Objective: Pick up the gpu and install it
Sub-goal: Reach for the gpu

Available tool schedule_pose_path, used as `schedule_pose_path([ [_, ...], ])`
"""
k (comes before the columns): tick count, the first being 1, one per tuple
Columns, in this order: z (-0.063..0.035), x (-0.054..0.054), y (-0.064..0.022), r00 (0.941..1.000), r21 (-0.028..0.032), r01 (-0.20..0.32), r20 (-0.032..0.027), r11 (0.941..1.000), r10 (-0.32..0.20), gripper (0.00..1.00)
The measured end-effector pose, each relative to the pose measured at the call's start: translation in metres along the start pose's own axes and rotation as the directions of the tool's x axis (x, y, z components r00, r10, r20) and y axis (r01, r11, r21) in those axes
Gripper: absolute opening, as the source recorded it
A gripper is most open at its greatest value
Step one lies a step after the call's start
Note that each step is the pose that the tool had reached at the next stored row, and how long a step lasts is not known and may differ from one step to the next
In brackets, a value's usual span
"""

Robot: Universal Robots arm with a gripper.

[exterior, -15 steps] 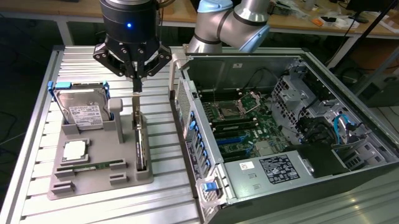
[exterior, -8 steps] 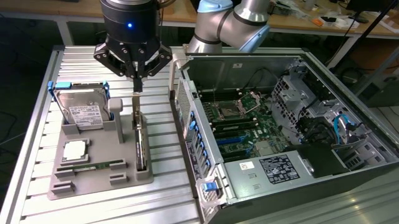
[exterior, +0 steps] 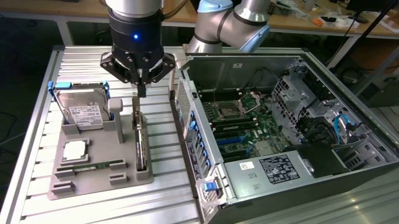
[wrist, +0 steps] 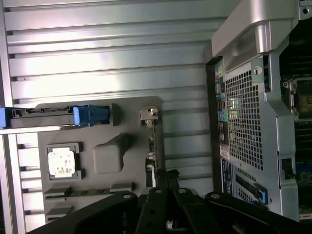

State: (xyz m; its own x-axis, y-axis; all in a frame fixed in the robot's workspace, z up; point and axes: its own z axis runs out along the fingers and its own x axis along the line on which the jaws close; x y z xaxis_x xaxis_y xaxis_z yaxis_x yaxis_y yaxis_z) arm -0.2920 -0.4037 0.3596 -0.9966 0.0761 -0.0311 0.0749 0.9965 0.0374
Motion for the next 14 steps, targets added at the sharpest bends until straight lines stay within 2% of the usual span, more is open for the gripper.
schedule_pose_path([
  [3,0.0155,0.0,-0.0006,1.0,0.0019,0.0,0.0002,1.0,0.0,0.11],
  [14,0.0278,0.0,-0.0011,1.0,0.0024,0.0,0.0001,1.0,0.0,0.11],
])
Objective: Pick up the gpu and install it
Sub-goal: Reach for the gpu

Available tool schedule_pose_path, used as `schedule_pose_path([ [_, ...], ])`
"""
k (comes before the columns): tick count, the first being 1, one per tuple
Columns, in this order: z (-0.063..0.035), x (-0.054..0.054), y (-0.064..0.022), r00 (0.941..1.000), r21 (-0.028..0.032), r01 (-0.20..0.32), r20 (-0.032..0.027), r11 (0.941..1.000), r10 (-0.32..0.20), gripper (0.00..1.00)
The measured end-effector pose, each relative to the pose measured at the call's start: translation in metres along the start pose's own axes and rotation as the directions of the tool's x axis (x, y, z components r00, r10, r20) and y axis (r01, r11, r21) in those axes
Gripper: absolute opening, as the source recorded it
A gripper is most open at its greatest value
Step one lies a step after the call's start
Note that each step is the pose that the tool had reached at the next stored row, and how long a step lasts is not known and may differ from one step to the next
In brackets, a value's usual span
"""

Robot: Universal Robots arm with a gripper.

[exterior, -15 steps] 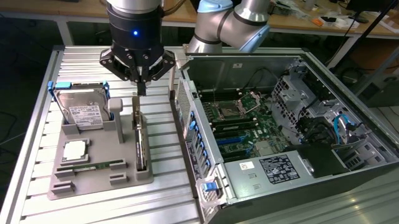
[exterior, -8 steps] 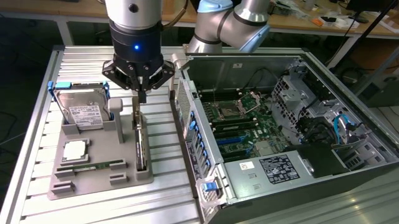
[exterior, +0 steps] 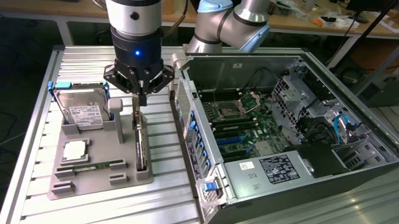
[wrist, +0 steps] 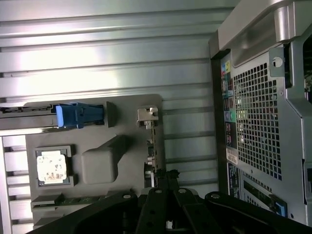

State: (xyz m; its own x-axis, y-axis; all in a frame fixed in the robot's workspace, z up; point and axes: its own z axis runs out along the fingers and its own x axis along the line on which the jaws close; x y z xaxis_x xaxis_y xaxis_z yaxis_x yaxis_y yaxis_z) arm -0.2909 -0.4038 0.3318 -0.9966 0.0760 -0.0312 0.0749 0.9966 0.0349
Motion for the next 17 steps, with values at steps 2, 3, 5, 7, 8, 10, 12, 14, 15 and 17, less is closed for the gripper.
schedule_pose_path([
  [2,0.0006,0.0,-0.0004,1.0,0.0,0.0,0.0001,1.0,0.0,0.11],
  [3,0.0012,0.0,-0.0007,1.0,0.0001,0.0,0.0002,1.0,0.0,0.11],
  [5,0.0042,0.0,-0.0015,1.0,0.0001,0.0,0.0002,1.0,0.0,0.11],
  [7,0.0067,0.001,-0.0019,1.0,0.0001,0.0,0.0001,1.0,0.0,0.11],
  [8,0.0082,0.002,-0.0021,1.0,0.0002,0.0,0.0001,1.0,0.0,0.11],
  [10,0.0107,0.002,-0.0029,1.0,0.0001,0.0,0.0001,1.0,0.0,0.11],
  [12,0.012,0.002,-0.0041,1.0,0.0003,0.0,0.0,1.0,0.0,0.11],
  [14,0.0121,0.002,-0.0041,1.0,0.0002,0.0,0.0001,1.0,0.0,0.11],
  [15,0.0121,0.002,-0.0041,1.0,0.0002,0.0,0.0001,1.0,0.0,0.11],
  [17,0.0121,0.002,-0.0041,1.0,0.0002,0.0,0.0001,1.0,0.0,0.11],
])
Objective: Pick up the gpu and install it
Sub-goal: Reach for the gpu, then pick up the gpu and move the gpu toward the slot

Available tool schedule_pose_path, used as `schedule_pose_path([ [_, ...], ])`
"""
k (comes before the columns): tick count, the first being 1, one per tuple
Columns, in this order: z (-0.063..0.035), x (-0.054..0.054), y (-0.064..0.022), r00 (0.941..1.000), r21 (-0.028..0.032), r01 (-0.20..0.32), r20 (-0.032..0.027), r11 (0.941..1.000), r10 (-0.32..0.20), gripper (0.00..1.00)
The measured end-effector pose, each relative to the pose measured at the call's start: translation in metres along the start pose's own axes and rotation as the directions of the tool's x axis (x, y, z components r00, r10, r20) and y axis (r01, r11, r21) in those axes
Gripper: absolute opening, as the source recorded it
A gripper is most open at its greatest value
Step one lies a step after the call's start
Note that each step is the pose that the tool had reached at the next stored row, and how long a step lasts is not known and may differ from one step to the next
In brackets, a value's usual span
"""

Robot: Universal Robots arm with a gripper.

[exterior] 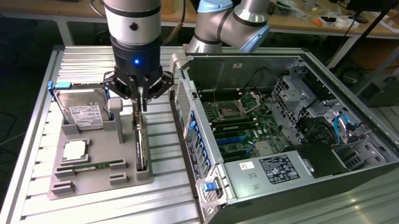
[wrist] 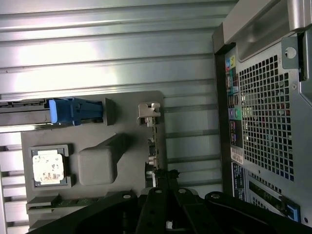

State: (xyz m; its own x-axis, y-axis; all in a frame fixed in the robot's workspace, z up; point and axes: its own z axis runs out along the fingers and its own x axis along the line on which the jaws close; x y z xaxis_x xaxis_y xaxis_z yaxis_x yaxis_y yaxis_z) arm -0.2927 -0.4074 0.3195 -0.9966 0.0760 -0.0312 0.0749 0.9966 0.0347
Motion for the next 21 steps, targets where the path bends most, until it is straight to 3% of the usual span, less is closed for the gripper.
schedule_pose_path([
  [3,0.0,0.0,0.0,1.0,0.0,0.0,0.0,1.0,0.0,0.24],
  [4,0.0,0.0,0.0,1.0,0.0,0.0,0.0,1.0,0.0,0.24],
  [6,0.0,0.0,0.0,1.0,0.0,0.0,0.0,1.0,0.0,0.36],
  [21,0.0,0.0,0.0,1.0,-0.0001,0.0,0.0001,1.0,0.0,0.36],
])
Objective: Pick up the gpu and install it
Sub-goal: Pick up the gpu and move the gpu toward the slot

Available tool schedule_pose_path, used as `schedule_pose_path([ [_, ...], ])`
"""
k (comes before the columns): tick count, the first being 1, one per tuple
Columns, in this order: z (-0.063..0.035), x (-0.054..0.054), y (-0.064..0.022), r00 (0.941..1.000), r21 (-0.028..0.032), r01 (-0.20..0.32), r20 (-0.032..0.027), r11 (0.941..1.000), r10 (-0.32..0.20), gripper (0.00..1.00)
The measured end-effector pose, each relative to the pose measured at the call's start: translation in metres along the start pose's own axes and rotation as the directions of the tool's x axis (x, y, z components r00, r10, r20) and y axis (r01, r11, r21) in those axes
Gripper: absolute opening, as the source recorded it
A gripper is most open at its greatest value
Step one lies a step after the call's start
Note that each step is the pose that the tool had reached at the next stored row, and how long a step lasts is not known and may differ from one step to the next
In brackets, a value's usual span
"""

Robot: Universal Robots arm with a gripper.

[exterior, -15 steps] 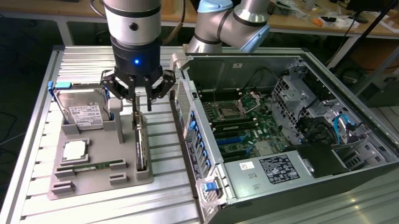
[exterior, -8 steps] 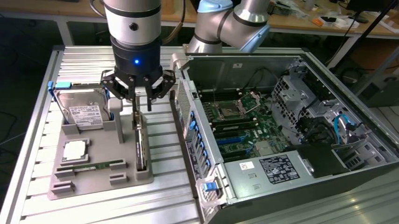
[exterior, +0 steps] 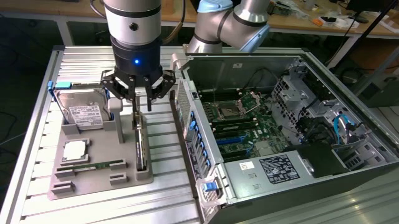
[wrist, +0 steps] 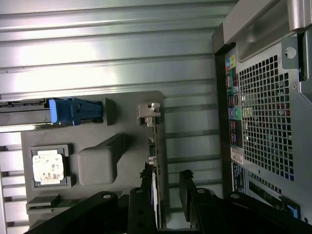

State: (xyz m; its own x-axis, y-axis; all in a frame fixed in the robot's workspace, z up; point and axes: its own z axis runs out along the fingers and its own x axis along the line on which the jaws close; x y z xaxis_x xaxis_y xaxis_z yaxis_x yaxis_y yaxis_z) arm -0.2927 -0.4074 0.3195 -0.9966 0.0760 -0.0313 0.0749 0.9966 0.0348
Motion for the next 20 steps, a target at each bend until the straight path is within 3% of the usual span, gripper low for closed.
schedule_pose_path([
  [4,0.0014,0.0,-0.0014,1.0,-0.0002,0.0,0.0003,1.0,0.0,0.36],
  [14,0.005,0.0,-0.0216,1.0,0.0001,0.0,0.0001,1.0,0.0,0.36],
  [20,0.0065,0.002,-0.0281,1.0,0.0001,0.0,0.0012,1.0,0.0,0.36],
])
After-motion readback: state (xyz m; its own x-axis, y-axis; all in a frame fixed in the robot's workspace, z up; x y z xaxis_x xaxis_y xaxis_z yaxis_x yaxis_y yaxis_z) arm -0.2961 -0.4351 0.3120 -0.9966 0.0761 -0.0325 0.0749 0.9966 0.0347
